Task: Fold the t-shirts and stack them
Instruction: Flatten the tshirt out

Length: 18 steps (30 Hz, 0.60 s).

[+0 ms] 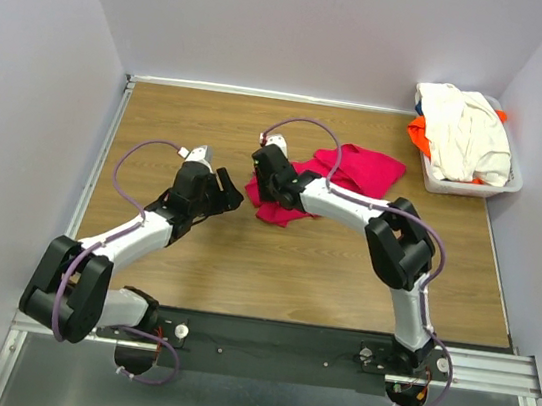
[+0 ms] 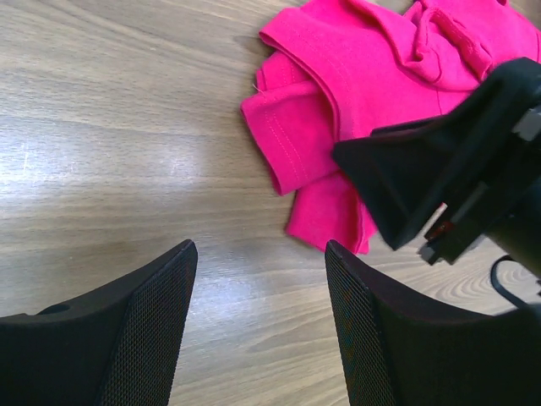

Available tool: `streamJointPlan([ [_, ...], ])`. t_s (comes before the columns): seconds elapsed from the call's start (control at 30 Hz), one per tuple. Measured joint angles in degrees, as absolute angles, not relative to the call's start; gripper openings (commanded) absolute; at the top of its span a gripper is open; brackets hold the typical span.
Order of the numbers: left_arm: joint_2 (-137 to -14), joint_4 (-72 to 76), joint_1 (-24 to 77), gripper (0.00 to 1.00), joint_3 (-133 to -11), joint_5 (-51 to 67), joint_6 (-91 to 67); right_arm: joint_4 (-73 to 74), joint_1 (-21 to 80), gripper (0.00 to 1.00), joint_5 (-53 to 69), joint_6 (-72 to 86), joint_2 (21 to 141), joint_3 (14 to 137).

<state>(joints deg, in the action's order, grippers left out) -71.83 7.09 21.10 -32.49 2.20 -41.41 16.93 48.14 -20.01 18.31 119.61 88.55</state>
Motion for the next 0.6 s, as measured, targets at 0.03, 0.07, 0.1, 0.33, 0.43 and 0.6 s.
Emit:
streamJointPlan([
  [0.03,-71.8,7.0,21.1,0.70,-32.5,2.2,-41.4,17.0,48.5,0.55,-20.6,18.1,120.2,89.3],
  [0.07,-71.8,7.1,21.1,0.70,-32.5,2.2,-41.4,17.0,48.8,0.57,-21.4,17.9,120.5,89.9],
  [0.1,-71.8,7.0,21.1,0.70,-32.5,2.2,-41.4,17.0,49.1,0.57,-22.0,17.8,120.8,90.3],
  [0.33,-71.8,7.1,21.0,0.70,-32.4,2.2,-41.4,16.9,50.5,0.52,-28.1,17.4,123.4,93.7],
  [0.43,-71.8,7.1,20.9,0.70,-32.4,2.2,-41.4,16.9,50.6,0.51,-29.8,16.9,125.2,94.9],
  [0.6,-71.8,7.2,20.9,0.70,-32.3,2.2,-41.4,17.0,50.5,0.42,-32.2,16.3,127.6,96.0],
])
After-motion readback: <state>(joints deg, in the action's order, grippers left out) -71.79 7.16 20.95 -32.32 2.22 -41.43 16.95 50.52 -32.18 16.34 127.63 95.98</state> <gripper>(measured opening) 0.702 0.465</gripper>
